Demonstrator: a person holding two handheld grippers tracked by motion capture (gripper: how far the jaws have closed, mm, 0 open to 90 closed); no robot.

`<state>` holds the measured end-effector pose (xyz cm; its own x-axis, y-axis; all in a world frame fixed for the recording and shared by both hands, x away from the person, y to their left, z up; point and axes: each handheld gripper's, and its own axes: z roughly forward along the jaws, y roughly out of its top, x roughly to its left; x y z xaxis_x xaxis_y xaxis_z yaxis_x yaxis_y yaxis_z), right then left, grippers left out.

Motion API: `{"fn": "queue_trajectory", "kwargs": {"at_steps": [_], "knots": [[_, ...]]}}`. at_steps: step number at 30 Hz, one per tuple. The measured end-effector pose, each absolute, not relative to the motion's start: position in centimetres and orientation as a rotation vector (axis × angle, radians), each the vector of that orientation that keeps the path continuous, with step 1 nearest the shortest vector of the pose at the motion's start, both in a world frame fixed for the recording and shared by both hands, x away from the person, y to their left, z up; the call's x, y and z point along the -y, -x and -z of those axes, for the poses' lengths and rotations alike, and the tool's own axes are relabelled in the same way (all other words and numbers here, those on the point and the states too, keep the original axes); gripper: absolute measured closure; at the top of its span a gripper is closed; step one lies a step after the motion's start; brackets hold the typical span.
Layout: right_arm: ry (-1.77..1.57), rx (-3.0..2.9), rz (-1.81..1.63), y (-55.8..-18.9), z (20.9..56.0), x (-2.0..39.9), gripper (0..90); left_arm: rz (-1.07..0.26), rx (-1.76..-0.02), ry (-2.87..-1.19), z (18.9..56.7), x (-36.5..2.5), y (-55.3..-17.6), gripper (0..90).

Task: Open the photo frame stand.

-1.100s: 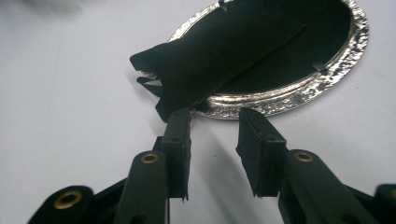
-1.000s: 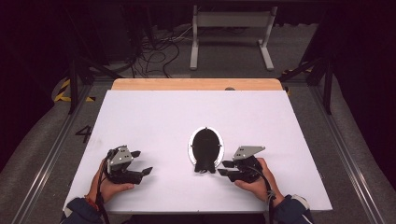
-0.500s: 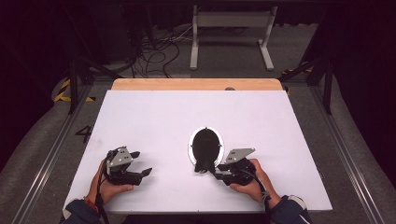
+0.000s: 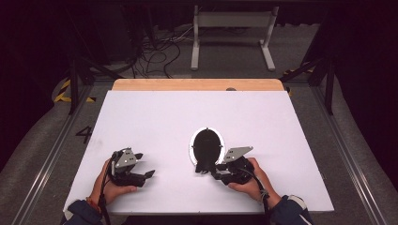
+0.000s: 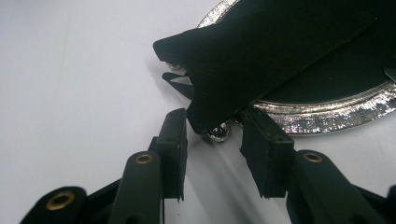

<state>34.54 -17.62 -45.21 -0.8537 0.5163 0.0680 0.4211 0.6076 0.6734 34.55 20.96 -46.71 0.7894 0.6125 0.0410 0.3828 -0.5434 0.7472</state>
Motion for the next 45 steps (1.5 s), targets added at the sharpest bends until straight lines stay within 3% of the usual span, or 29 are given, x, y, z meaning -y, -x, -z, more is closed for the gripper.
{"fn": "queue_trajectory", "kwargs": {"at_steps": [18, 25, 27, 36, 45], "knots": [[-0.988, -2.688, -1.260, -34.9, 45.7, 18.3, 64.5, -0.367, -0.699, -2.191, 46.5, -20.7, -34.5, 21.4], [-1.102, -2.689, -1.359, -35.5, 46.0, 18.7, 61.6, -0.354, -0.693, -2.189, 46.5, -20.4, -34.5, 21.3], [-1.267, -2.657, -1.458, -35.9, 46.1, 19.1, 58.0, -0.336, -0.680, -2.182, 46.5, -20.2, -34.5, 21.0], [-1.429, -2.625, -1.614, -37.0, 46.5, 19.3, 59.3, -0.328, -0.637, -2.198, 46.6, -19.3, -34.5, 20.5], [-1.552, -2.564, -1.693, -38.1, 46.3, 18.8, 50.9, -0.351, -0.615, -2.205, 45.9, -17.6, -36.5, 22.2]]}}
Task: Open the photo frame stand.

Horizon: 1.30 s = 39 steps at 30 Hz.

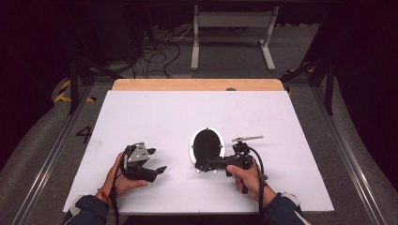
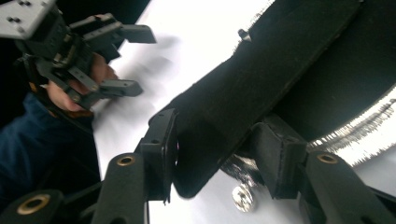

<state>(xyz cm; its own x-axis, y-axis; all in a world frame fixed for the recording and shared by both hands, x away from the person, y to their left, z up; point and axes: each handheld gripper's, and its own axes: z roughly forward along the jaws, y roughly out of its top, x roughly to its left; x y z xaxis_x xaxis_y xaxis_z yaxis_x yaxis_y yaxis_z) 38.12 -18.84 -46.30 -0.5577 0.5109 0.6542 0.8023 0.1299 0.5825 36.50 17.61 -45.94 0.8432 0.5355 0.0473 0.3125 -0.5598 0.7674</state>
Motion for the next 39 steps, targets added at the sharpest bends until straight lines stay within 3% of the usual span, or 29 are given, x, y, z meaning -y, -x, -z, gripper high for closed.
{"fn": "queue_trajectory", "kwargs": {"at_steps": [4, 16, 39], "knots": [[1.288, 2.042, 1.411, -38.9, 46.6, 18.5, 48.0, -0.341, -0.600, -2.222, 46.0, -16.6, -37.5, 22.2], [1.342, 1.925, 1.454, -40.6, 47.3, 18.3, 51.0, -0.318, -0.589, -2.242, 46.3, -14.4, -39.8, 23.1], [1.094, 2.166, 1.594, -39.9, 46.7, 18.2, 57.5, -0.133, -0.661, -2.136, 46.0, -12.2, -43.4, 21.1]]}}
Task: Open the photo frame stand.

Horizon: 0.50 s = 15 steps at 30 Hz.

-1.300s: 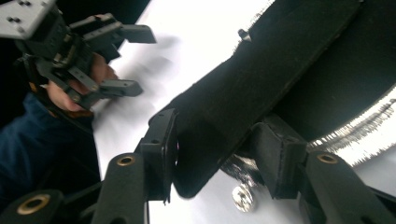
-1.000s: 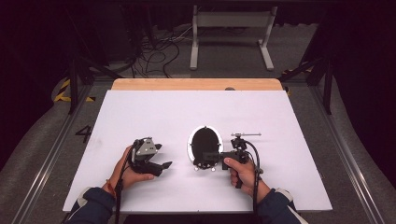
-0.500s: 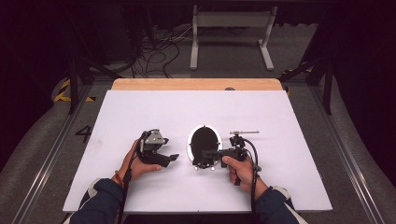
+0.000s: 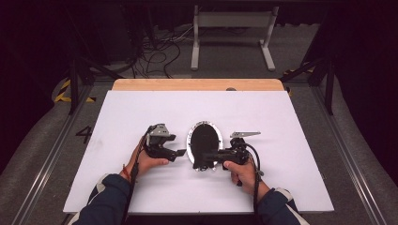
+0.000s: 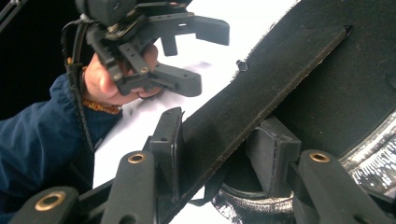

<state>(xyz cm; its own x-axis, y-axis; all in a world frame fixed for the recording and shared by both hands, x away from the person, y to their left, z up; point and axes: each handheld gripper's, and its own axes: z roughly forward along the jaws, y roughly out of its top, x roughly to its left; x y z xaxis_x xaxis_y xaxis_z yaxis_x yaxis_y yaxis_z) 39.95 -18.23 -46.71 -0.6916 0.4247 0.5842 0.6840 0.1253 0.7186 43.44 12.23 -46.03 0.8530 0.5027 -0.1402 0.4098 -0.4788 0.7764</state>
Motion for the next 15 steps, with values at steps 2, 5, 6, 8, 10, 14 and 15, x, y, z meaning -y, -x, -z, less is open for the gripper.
{"fn": "queue_trajectory", "kwargs": {"at_steps": [2, 5, 6, 8, 10, 14, 15], "knots": [[1.067, 2.186, 1.604, -39.9, 46.6, 18.3, 58.0, -0.117, -0.671, -2.117, 46.1, -12.1, -43.7, 21.2], [1.040, 2.206, 1.614, -39.7, 46.5, 18.3, 59.0, -0.061, -0.680, -2.076, 46.1, -11.9, -44.1, 23.2], [1.031, 2.211, 1.615, -39.6, 46.4, 18.3, 59.7, -0.046, -0.686, -2.068, 46.1, -11.8, -44.2, 23.3], [1.004, 2.222, 1.621, -39.5, 46.3, 18.4, 61.1, -0.027, -0.686, -2.059, 46.3, -11.6, -44.3, 23.4], [0.976, 2.239, 1.624, -39.4, 46.2, 18.5, 62.1, 0.010, -0.685, -2.063, 46.4, -11.2, -44.4, 23.4], [0.938, 2.260, 1.628, -39.3, 46.0, 18.5, 64.2, 0.080, -0.646, -2.067, 46.5, -10.6, -44.5, 24.8], [0.928, 2.265, 1.627, -39.2, 46.0, 18.5, 64.5, 0.095, -0.639, -2.068, 46.5, -10.4, -44.5, 24.7]]}}
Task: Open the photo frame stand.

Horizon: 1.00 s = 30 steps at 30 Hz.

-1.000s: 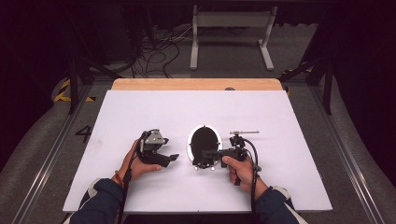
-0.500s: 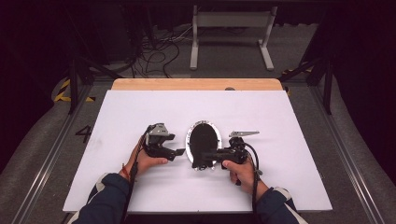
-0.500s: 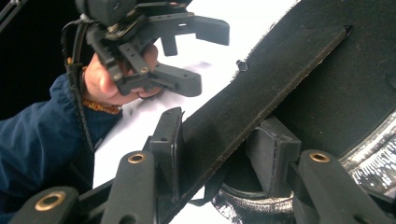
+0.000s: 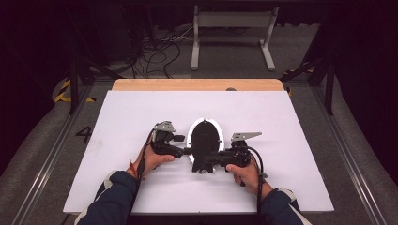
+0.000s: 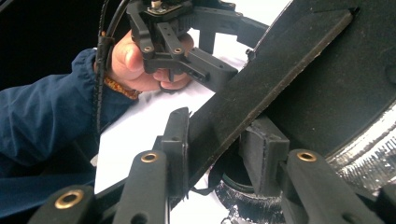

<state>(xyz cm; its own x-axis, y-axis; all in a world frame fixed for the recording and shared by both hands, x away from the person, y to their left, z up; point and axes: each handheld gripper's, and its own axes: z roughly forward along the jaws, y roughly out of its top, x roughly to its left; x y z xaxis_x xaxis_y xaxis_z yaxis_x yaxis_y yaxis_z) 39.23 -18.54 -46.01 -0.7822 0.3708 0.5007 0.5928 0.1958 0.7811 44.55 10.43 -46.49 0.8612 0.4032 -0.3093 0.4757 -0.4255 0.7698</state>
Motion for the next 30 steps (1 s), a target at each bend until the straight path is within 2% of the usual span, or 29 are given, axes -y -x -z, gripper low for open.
{"fn": "queue_trajectory", "kwargs": {"at_steps": [7, 10, 13, 16, 17, 19, 21, 25, 30], "knots": [[0.920, 2.262, 1.630, -39.2, 46.0, 18.6, 64.9, 0.171, -0.602, -2.068, 46.6, -10.1, -44.5, 30.6], [0.919, 2.255, 1.630, -39.2, 45.9, 18.6, 64.9, 0.171, -0.554, -2.073, 46.3, -10.2, -44.5, 40.8], [0.919, 2.254, 1.627, -39.2, 45.9, 18.6, 65.9, 0.177, -0.555, -2.061, 46.2, -10.4, -44.4, 41.3], [0.930, 2.242, 1.622, -39.2, 45.9, 18.7, 67.9, 0.163, -0.559, -2.044, 46.0, -10.6, -44.3, 49.3], [0.935, 2.240, 1.620, -39.2, 46.0, 18.7, 68.5, 0.156, -0.555, -2.026, 45.9, -10.8, -44.3, 49.3], [0.958, 2.236, 1.617, -39.3, 46.0, 18.9, 69.8, 0.151, -0.554, -1.992, 45.7, -11.2, -44.2, 59.1], [0.962, 2.236, 1.616, -39.3, 46.1, 19.0, 69.8, 0.149, -0.551, -1.959, 45.5, -11.4, -44.1, 62.8], [0.981, 2.235, 1.605, -39.2, 46.2, 19.0, 72.8, 0.182, -0.500, -1.950, 45.3, -11.5, -43.9, 65.3], [0.986, 2.254, 1.599, -39.0, 46.0, 18.9, 73.4, 0.166, -0.478, -1.973, 45.3, -11.1, -43.7, 64.3]]}}
